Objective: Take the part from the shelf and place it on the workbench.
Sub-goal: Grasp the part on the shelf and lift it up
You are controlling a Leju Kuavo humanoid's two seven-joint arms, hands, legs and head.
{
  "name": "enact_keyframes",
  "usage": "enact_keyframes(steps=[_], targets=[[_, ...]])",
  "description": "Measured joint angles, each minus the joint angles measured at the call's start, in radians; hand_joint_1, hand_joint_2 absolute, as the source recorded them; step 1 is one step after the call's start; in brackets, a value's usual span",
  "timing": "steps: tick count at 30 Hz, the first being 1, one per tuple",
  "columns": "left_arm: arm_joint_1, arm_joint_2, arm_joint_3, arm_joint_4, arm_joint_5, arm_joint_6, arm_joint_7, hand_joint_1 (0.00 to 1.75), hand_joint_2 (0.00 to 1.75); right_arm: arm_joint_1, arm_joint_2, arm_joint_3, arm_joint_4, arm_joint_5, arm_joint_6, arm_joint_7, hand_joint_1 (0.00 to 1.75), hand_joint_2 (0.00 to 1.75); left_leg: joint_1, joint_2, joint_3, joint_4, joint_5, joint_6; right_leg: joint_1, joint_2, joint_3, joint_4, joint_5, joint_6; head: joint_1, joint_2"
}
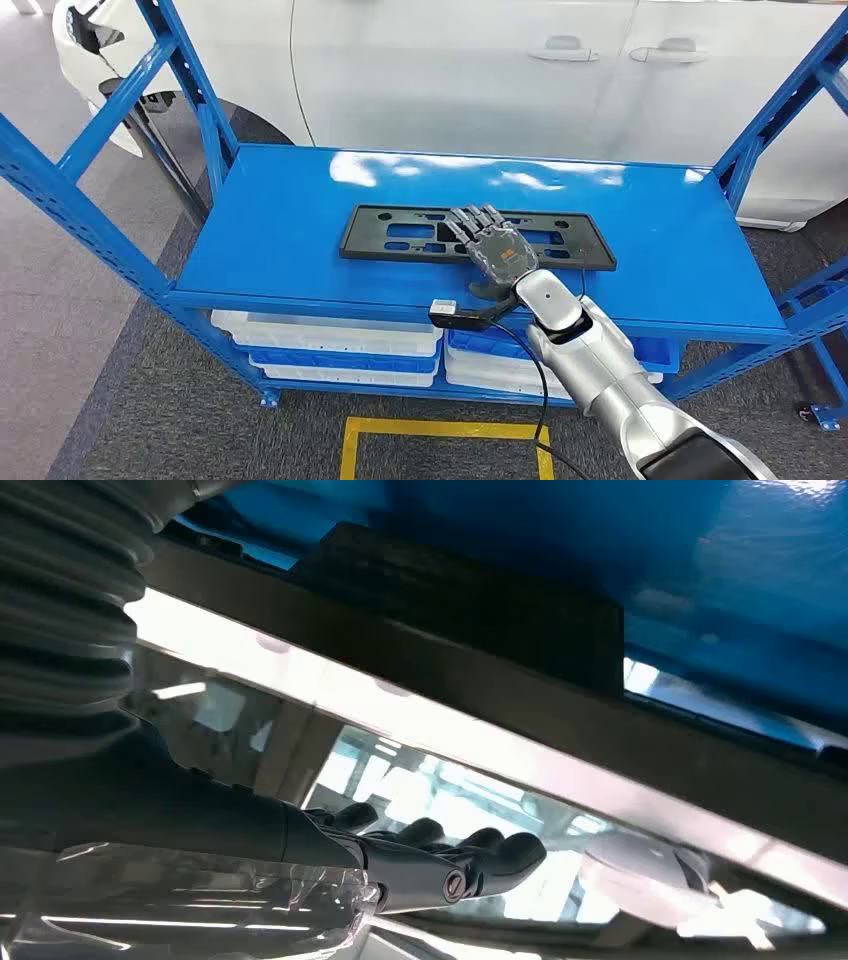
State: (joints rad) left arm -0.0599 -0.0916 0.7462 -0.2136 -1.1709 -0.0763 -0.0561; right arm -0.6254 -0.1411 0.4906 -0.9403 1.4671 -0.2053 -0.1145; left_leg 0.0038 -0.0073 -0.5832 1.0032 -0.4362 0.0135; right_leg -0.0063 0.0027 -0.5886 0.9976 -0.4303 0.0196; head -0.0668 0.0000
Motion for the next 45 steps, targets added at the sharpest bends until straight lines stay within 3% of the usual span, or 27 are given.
enact_keyframes(steps=[2,3,4,5,7,8,11,13,15,16,17,18,19,20,22,23,26,28,31,32,33,34,36,38,42,43,45], targets=[[0.0,0.0,0.0,0.0,0.0,0.0,-0.001,0.0,0.0,-0.004,-0.001,-0.002,0.005,0.005,0.007,0.01,0.0,1.75,0.003,0.001,0.002,-0.005,0.004,0.006,-0.002,0.0,-0.006,0.014,-0.012,0.004,0.0,0.0],[-0.001,0.0,0.0,0.0,-0.001,-0.001,-0.001,0.0,0.0,-0.009,-0.002,-0.003,0.011,0.009,0.012,0.018,0.0,1.75,0.004,0.001,0.003,-0.008,0.006,0.011,-0.004,0.0,-0.025,0.058,-0.039,0.008,0.0,0.0],[-0.001,-0.001,0.0,0.0,-0.001,-0.001,-0.002,0.0,0.0,-0.014,-0.004,-0.005,0.023,0.013,0.018,0.026,0.0,1.75,0.004,0.001,0.003,-0.01,0.007,0.017,-0.006,-0.001,-0.064,0.139,-0.073,0.012,0.0,0.0],[-0.001,-0.001,0.001,0.0,-0.001,-0.002,-0.003,0.0,0.0,-0.02,-0.006,-0.006,0.035,0.016,0.022,0.031,0.0,1.75,0.001,0.001,0.004,-0.007,0.006,0.018,-0.006,-0.001,-0.064,0.141,-0.073,0.011,0.0,0.0],[-0.001,-0.002,0.001,0.0,-0.001,-0.002,-0.003,0.0,0.0,-0.029,-0.008,-0.006,0.056,0.019,0.025,0.034,0.0,1.75,-0.005,0.001,0.003,-0.001,0.0,0.013,-0.002,-0.002,-0.042,0.09,-0.039,0.003,0.0,0.0],[-0.002,-0.002,0.001,0.0,-0.001,-0.002,-0.003,0.0,0.0,-0.033,-0.009,-0.006,0.059,0.02,0.027,0.036,0.0,1.75,-0.006,0.0,0.003,0.002,-0.002,0.008,0.001,-0.002,-0.005,0.012,-0.006,-0.004,0.0,0.0],[-0.002,-0.001,0.001,0.0,-0.002,-0.002,-0.003,0.0,0.0,-0.049,-0.008,-0.006,0.075,0.038,0.064,0.078,0.0,1.75,-0.007,0.001,0.0,0.007,-0.008,-0.007,-0.001,-0.002,-0.005,0.006,-0.002,-0.018,0.0,0.0],[-0.003,-0.001,0.001,0.0,-0.004,-0.002,-0.006,0.0,0.0,-0.077,-0.008,-0.005,0.101,0.054,0.101,0.119,0.0,1.75,-0.006,0.001,-0.026,0.068,-0.048,-0.017,-0.008,-0.003,-0.002,0.0,0.001,-0.028,0.0,0.0],[-0.004,-0.001,0.001,0.0,-0.007,-0.003,-0.008,0.0,0.0,-0.105,-0.009,-0.005,0.142,0.062,0.115,0.14,0.0,1.75,0.0,0.002,-0.086,0.199,-0.112,-0.026,-0.007,-0.005,-0.002,0.0,0.001,-0.031,0.0,0.0],[-0.003,-0.001,0.001,0.0,-0.009,-0.004,-0.009,0.0,0.0,-0.119,-0.009,-0.005,0.165,0.064,0.116,0.143,0.0,1.75,0.004,0.002,-0.115,0.261,-0.134,-0.029,-0.007,-0.005,-0.002,0.0,0.001,-0.032,0.0,0.0],[-0.003,-0.001,0.001,0.0,-0.011,-0.005,-0.009,0.0,0.0,-0.134,-0.009,-0.005,0.19,0.065,0.116,0.143,0.0,1.75,0.006,0.002,-0.132,0.294,-0.138,-0.032,-0.007,-0.005,-0.002,0.001,0.001,-0.032,0.0,0.0],[-0.003,-0.001,0.001,0.0,-0.013,-0.007,-0.009,0.0,0.0,-0.15,-0.009,-0.005,0.215,0.065,0.116,0.14,0.0,1.75,0.009,0.002,-0.129,0.287,-0.121,-0.033,-0.007,-0.005,-0.001,0.001,0.0,-0.031,0.0,0.0],[-0.004,-0.001,0.001,0.0,-0.014,-0.007,-0.009,0.0,0.0,-0.167,-0.009,-0.005,0.242,0.065,0.116,0.138,0.0,1.75,0.011,0.002,-0.107,0.239,-0.088,-0.034,-0.008,-0.004,0.001,0.002,0.0,-0.03,0.0,0.0],[-0.005,-0.001,0.001,0.0,-0.015,-0.008,-0.009,0.0,0.0,-0.183,-0.01,-0.005,0.268,0.063,0.118,0.135,0.0,1.75,0.012,0.003,-0.071,0.164,-0.049,-0.033,-0.008,-0.004,0.003,0.003,-0.002,-0.027,0.0,0.0],[-0.008,-0.001,0.001,0.0,-0.016,-0.01,-0.009,0.0,0.0,-0.215,-0.011,-0.005,0.317,0.058,0.122,0.13,0.04,1.75,0.01,0.003,-0.012,0.041,-0.006,-0.026,-0.005,-0.004,0.002,0.007,-0.004,-0.017,0.0,0.0],[-0.009,-0.002,0.001,0.0,-0.016,-0.011,-0.009,0.0,0.0,-0.228,-0.012,-0.005,0.338,0.055,0.124,0.126,0.41,1.75,0.009,0.002,-0.001,0.015,-0.002,-0.021,-0.004,-0.003,0.0,0.008,-0.004,-0.012,0.0,0.0],[-0.01,-0.002,0.002,0.0,-0.016,-0.013,-0.011,0.0,0.0,-0.256,-0.014,-0.006,0.391,0.049,0.127,0.11,1.66,1.75,0.006,0.001,-0.003,0.007,-0.001,-0.001,-0.006,-0.002,-0.004,0.009,-0.004,0.007,0.0,0.0],[-0.012,-0.002,0.002,0.0,-0.015,-0.013,-0.013,0.0,0.0,-0.27,-0.016,-0.006,0.418,0.044,0.123,0.097,1.74,1.75,0.008,0.002,-0.002,0.0,0.005,0.012,-0.009,-0.002,-0.024,0.056,-0.037,0.016,0.0,0.0],[-0.014,-0.003,0.004,0.0,-0.013,-0.012,-0.017,0.0,0.0,-0.283,-0.017,-0.006,0.457,0.041,0.112,0.082,1.75,1.75,0.006,0.002,-0.004,0.0,0.006,0.019,-0.009,-0.002,-0.12,0.256,-0.128,0.02,0.0,0.0],[-0.014,-0.003,0.004,0.0,-0.013,-0.011,-0.017,0.0,0.0,-0.285,-0.018,-0.005,0.468,0.041,0.111,0.08,1.75,1.75,0.005,0.001,-0.004,0.001,0.005,0.02,-0.009,-0.002,-0.143,0.3,-0.137,0.021,0.0,0.0],[-0.013,-0.004,0.005,0.0,-0.013,-0.011,-0.017,0.0,0.0,-0.286,-0.018,-0.005,0.477,0.041,0.109,0.079,1.75,1.75,0.004,0.001,-0.004,0.002,0.004,0.02,-0.009,-0.002,-0.148,0.303,-0.125,0.02,0.0,0.0],[-0.013,-0.004,0.005,0.0,-0.013,-0.011,-0.017,0.0,0.0,-0.288,-0.018,-0.005,0.483,0.041,0.108,0.078,1.75,1.75,0.004,0.001,-0.003,0.004,0.003,0.019,-0.009,-0.002,-0.13,0.263,-0.095,0.017,0.0,0.0],[-0.014,-0.005,0.006,0.0,-0.013,-0.011,-0.017,0.0,0.0,-0.296,-0.018,-0.005,0.492,0.041,0.105,0.077,1.75,1.75,0.002,0.0,-0.002,0.009,-0.001,0.015,-0.007,-0.003,-0.061,0.118,-0.026,0.009,0.0,0.0],[-0.015,-0.006,0.006,0.001,-0.013,-0.011,-0.017,0.0,0.0,-0.304,-0.018,-0.005,0.498,0.041,0.1,0.074,1.75,1.75,0.0,-0.001,-0.005,0.013,-0.004,0.009,-0.002,-0.002,-0.021,0.027,0.001,0.001,0.0,0.0],[-0.015,-0.007,0.007,0.001,-0.013,-0.011,-0.017,0.0,0.0,-0.318,-0.017,-0.004,0.504,0.041,0.096,0.072,1.75,1.75,-0.001,0.0,-0.007,0.02,-0.015,-0.011,-0.004,-0.003,-0.014,0.01,0.003,-0.015,0.0,0.0],[-0.015,-0.007,0.007,0.001,-0.013,-0.01,-0.017,0.0,0.0,-0.322,-0.017,-0.003,0.505,0.041,0.095,0.072,1.75,1.75,-0.001,0.0,-0.018,0.045,-0.032,-0.016,-0.007,-0.005,-0.011,0.006,0.005,-0.02,0.0,0.0],[-0.015,-0.007,0.007,0.001,-0.012,-0.01,-0.018,0.0,0.0,-0.326,-0.015,-0.002,0.508,0.041,0.092,0.07,1.75,1.75,0.002,0.001,-0.07,0.161,-0.093,-0.026,-0.009,-0.008,-0.009,0.003,0.005,-0.027,0.0,0.0]])
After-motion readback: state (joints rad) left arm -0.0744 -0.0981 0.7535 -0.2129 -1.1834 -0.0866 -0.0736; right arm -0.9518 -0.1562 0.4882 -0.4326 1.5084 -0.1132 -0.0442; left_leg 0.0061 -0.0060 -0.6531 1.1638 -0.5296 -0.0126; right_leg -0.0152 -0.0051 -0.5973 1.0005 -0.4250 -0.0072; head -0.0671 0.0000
